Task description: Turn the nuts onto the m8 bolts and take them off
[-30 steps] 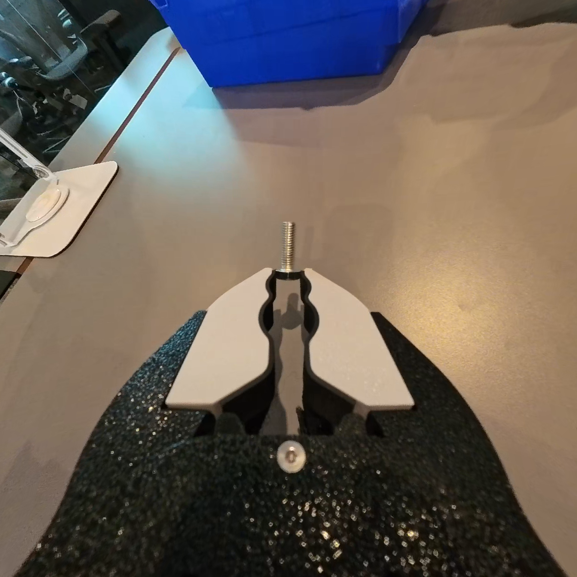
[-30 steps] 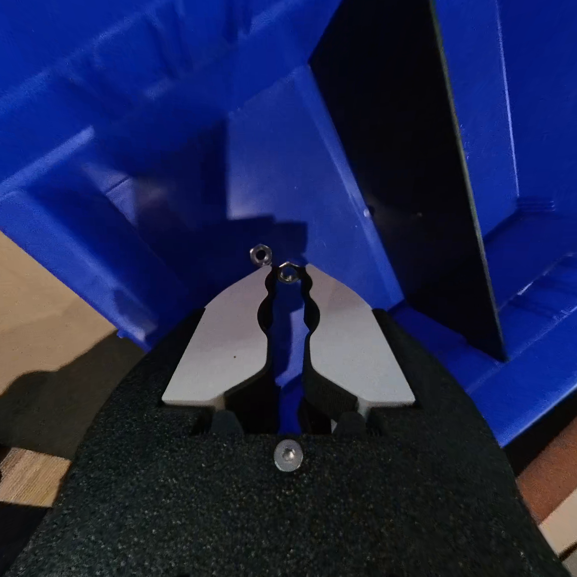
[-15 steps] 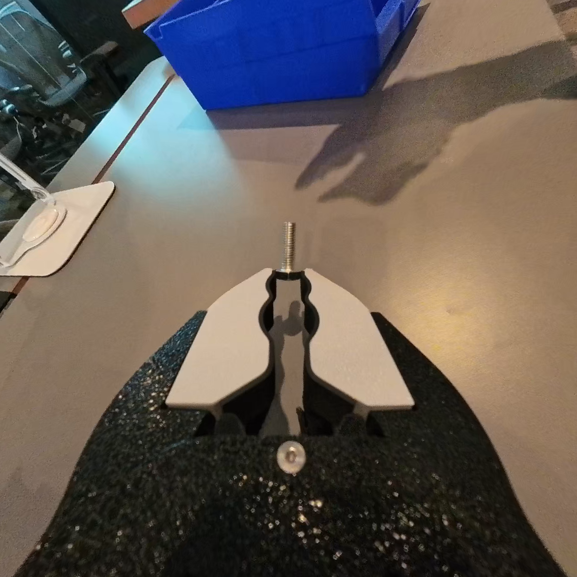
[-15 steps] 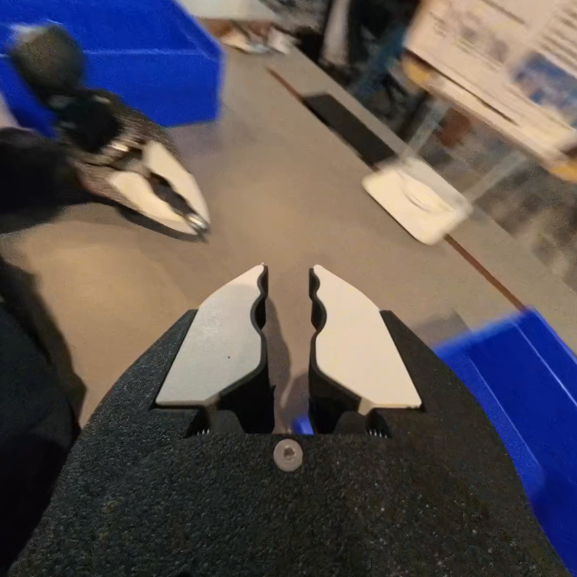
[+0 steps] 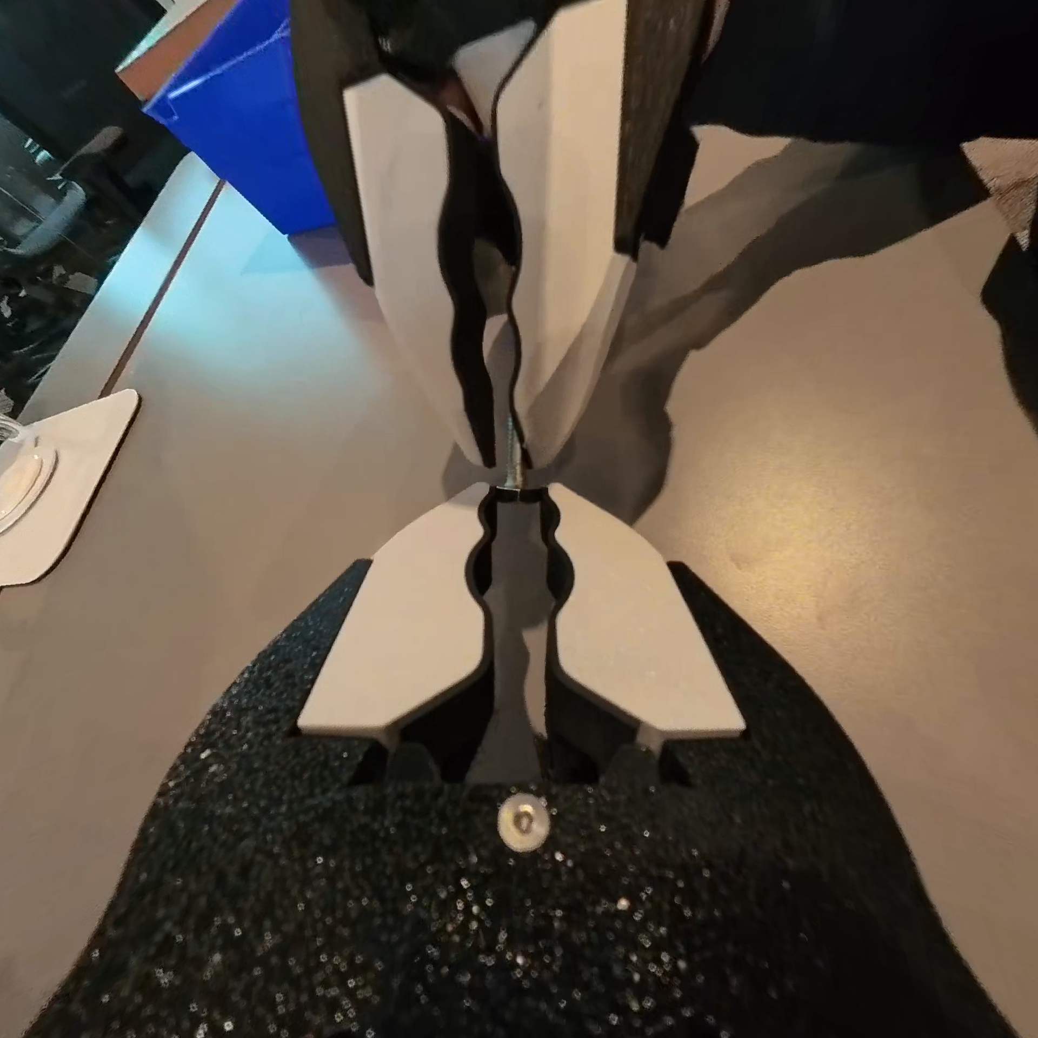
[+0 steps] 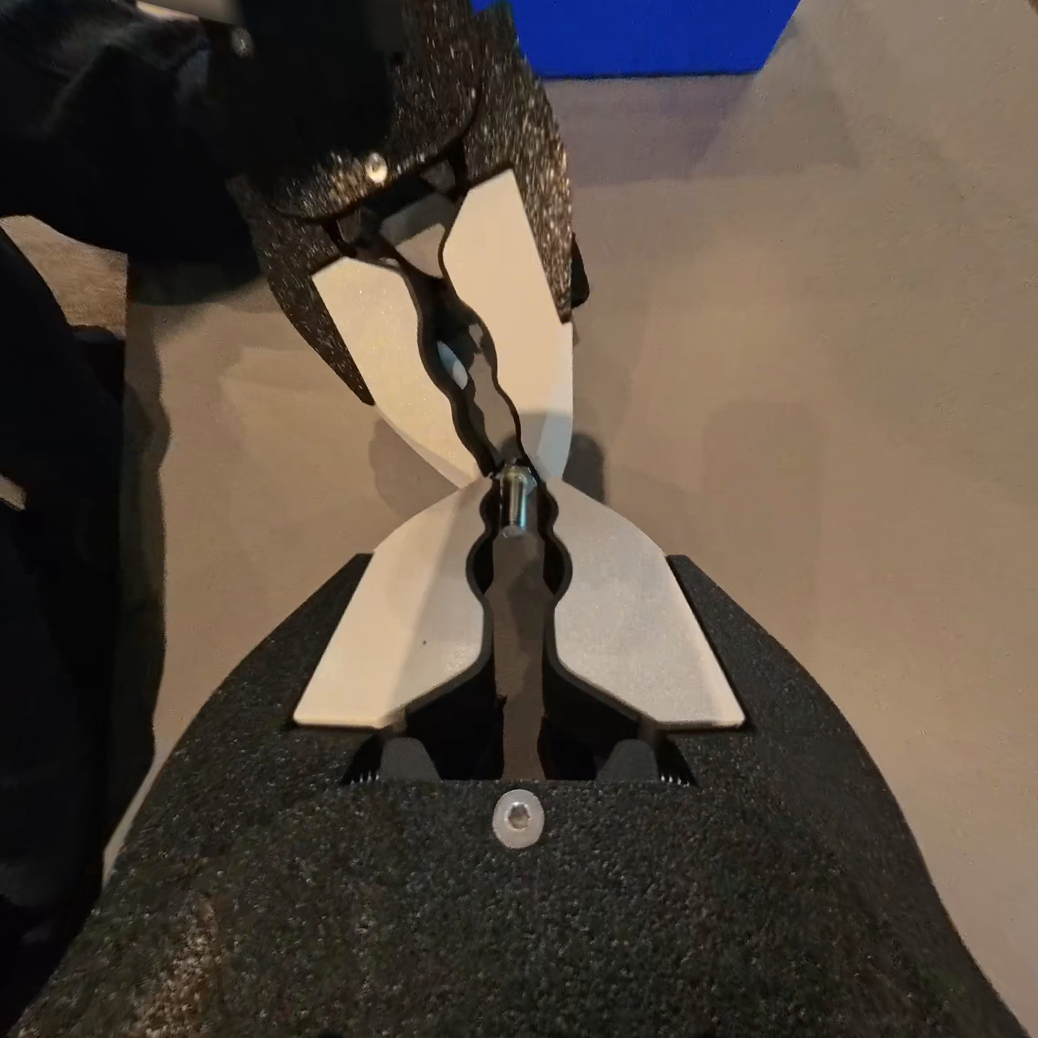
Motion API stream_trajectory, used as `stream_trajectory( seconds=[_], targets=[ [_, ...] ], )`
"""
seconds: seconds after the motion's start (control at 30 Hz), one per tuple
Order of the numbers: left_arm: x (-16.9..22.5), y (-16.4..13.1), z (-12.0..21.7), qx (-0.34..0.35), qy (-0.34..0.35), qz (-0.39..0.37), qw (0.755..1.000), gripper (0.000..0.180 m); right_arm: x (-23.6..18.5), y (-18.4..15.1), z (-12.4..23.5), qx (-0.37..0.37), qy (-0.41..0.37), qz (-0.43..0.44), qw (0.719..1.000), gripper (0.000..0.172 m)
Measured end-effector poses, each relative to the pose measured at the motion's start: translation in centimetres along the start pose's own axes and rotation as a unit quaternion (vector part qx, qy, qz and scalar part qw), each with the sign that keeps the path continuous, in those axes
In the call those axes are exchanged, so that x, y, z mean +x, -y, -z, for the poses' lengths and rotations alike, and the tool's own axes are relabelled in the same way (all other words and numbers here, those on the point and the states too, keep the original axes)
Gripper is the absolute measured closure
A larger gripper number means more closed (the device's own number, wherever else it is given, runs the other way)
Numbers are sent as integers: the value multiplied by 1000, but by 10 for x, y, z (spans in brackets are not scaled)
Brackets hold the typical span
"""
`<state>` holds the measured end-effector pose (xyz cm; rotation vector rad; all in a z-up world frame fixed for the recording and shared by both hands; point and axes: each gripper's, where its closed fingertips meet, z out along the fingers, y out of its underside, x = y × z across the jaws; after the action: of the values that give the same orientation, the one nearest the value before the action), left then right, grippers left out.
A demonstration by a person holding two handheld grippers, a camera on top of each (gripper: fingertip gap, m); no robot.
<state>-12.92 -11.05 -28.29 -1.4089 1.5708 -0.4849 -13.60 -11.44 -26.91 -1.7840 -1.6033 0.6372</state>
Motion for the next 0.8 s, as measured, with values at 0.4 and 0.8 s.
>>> stream_trajectory(
  seconds=[0.4, 0.8],
  targets=[
    [-11, 3, 2, 25, 21, 36, 999, 157, 15, 0, 7, -13, -58, 28, 998, 164],
    [-32, -22, -1, -53, 72, 98, 991, 133, 189, -117, 258, -228, -396, -174, 872, 164]
  ],
)
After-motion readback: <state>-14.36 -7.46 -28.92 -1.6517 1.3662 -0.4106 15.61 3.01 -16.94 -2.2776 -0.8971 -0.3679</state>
